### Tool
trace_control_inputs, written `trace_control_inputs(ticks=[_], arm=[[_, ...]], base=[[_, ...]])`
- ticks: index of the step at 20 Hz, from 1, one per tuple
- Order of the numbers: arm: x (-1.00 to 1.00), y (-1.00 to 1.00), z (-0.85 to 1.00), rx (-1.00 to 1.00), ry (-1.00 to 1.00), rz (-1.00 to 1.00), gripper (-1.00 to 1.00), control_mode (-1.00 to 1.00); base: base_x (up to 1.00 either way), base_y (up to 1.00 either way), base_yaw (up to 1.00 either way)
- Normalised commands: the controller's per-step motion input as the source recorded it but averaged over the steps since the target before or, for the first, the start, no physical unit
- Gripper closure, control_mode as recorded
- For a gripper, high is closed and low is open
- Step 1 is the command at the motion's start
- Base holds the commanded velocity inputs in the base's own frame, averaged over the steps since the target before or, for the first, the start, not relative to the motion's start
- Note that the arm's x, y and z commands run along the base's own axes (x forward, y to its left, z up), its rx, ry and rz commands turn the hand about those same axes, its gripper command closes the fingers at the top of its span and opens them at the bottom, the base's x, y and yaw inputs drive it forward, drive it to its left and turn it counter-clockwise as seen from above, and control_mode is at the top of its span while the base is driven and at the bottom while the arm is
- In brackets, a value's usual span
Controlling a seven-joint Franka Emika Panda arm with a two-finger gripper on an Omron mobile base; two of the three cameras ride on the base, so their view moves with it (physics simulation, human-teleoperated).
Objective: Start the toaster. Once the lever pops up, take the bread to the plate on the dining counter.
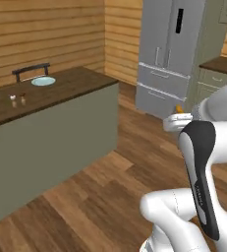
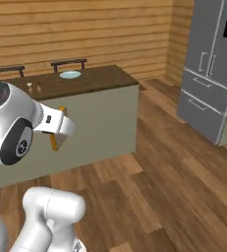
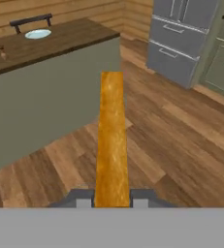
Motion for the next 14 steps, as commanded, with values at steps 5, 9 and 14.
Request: trace_control_inputs(ticks=[5,9,14], arm=[[0.0,0.0,0.0,0.0,0.0,0.0,1.0,1.0],[0.0,0.0,0.0,0.0,0.0,0.0,1.0,1.0],[0.0,0.0,0.0,0.0,0.0,0.0,1.0,1.0]], base=[[0.32,-0.08,0.63],[0.5,-0.61,0.45],[0.74,-0.57,0.34]])
